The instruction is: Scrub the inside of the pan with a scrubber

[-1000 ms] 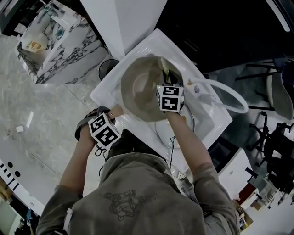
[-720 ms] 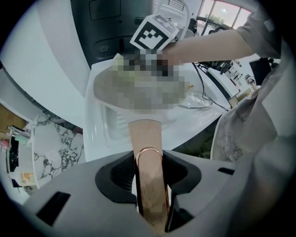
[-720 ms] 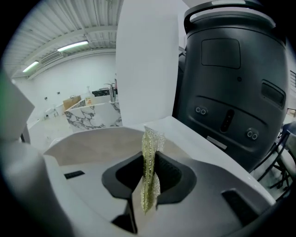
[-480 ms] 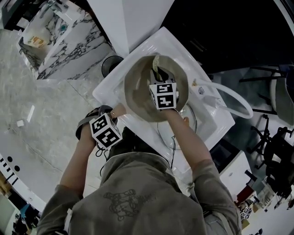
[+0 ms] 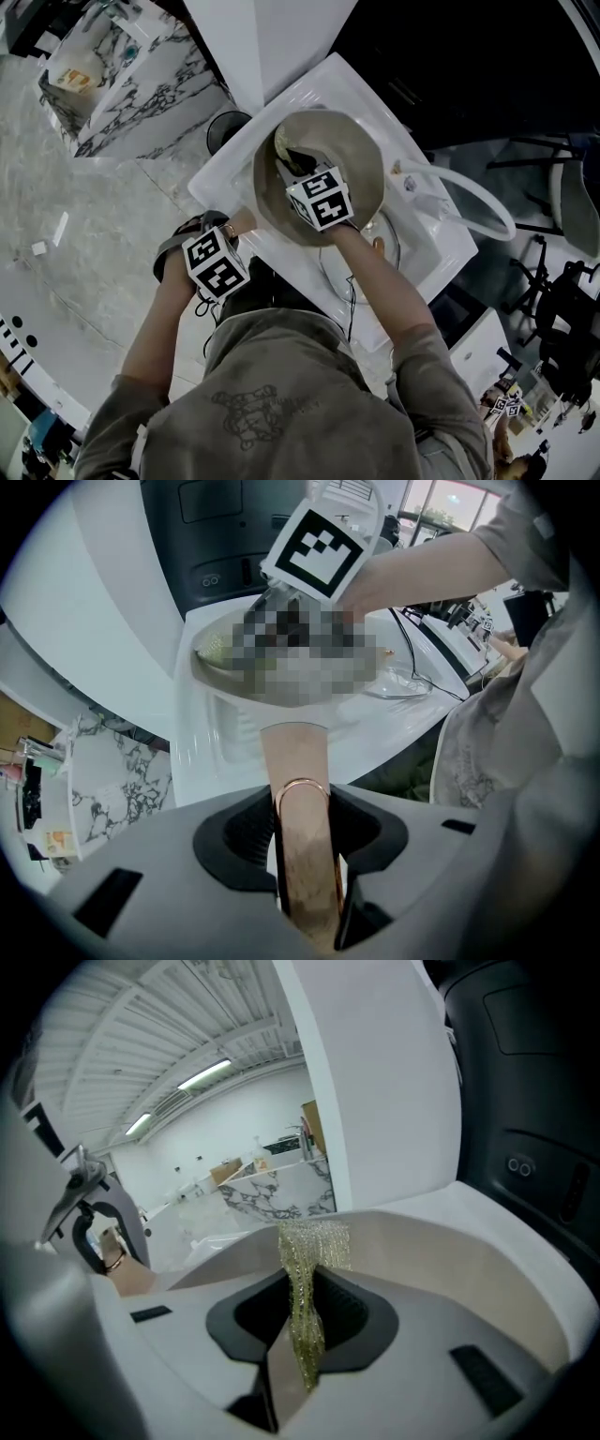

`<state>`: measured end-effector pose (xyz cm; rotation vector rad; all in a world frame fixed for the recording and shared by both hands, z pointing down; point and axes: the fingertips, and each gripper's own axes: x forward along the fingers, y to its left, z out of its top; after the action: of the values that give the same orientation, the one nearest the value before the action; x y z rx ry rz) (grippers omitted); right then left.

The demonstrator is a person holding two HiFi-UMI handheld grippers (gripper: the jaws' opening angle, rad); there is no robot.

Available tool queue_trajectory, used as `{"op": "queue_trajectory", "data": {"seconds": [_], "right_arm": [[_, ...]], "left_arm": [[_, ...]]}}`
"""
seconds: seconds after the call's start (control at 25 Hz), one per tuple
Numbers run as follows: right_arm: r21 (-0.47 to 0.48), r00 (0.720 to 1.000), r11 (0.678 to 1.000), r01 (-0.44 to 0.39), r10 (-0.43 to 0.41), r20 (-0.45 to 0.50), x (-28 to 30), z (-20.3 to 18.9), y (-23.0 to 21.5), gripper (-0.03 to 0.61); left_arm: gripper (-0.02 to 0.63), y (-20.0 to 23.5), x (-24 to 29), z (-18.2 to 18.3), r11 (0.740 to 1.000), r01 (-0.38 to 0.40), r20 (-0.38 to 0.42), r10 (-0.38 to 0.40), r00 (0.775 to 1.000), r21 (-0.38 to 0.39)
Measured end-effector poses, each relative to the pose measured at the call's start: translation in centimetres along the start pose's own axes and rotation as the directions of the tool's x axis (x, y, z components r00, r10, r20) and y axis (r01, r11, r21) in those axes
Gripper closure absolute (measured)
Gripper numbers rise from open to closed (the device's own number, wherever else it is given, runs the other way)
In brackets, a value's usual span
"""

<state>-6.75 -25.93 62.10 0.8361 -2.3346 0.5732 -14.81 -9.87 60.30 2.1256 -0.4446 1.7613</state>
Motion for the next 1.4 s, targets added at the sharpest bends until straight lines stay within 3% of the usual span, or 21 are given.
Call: {"op": "queue_trajectory", "data": {"seconds": [0.16,0.28,0.44,0.76,0.88,0.96,1.04,1.12,1.2,1.28,1.4], "right_arm": [[-0.022,0.982,0.984,-0.180,0.178,-0.064,-0.6,-1.3,3.6,0.503],[-0.047,0.946,0.950,-0.309,0.301,-0.124,-1.7,-2.2,6.4,0.503],[-0.040,0.898,0.911,-0.410,0.395,-0.195,-3.7,-3.4,8.1,0.503],[0.040,0.751,0.804,-0.593,0.570,-0.333,-8.7,-6.5,10.8,0.503],[0.078,0.716,0.776,-0.626,0.612,-0.336,-10.8,-6.5,10.8,0.503],[0.072,0.744,0.791,-0.608,0.599,-0.295,-11.8,-5.4,10.3,0.503],[0.017,0.824,0.846,-0.532,0.523,-0.218,-12.3,-3.2,9.0,0.503],[-0.079,0.914,0.914,-0.398,0.387,-0.124,-12.8,-0.4,7.3,0.503],[-0.187,0.978,0.960,-0.208,0.205,-0.036,-13.4,2.4,5.2,0.503],[-0.284,1.000,0.959,0.003,0.006,0.030,-13.5,4.1,2.5,0.503],[-0.344,0.973,0.910,0.232,-0.213,0.092,-12.7,4.8,-1.1,0.503]], "left_arm": [[0.453,0.1,0.0,0.0,1.000,-0.007,-0.005,0.007,1.000,0.001],[0.453,0.1,0.1,0.0,1.000,-0.010,-0.009,0.010,1.000,0.000],[0.453,0.1,0.1,0.0,1.000,-0.014,-0.014,0.014,1.000,-0.003],[0.454,0.0,0.1,0.0,1.000,-0.022,-0.022,0.022,0.999,-0.010],[0.454,-0.1,0.0,0.0,1.000,-0.025,-0.026,0.025,0.999,-0.012],[0.454,-0.1,0.0,-0.1,1.000,-0.026,-0.027,0.025,0.999,-0.015],[0.454,0.0,0.0,-0.1,0.999,-0.029,-0.028,0.029,0.999,-0.015],[0.455,0.0,0.1,-0.1,0.999,-0.031,-0.029,0.031,0.999,-0.014],[0.454,-0.1,0.0,-0.1,0.999,-0.032,-0.031,0.031,0.999,-0.014],[0.456,-0.1,0.0,-0.1,0.999,-0.032,-0.033,0.031,0.999,-0.014],[0.456,-0.1,0.0,0.0,0.999,-0.029,-0.031,0.028,0.999,-0.016]]}}
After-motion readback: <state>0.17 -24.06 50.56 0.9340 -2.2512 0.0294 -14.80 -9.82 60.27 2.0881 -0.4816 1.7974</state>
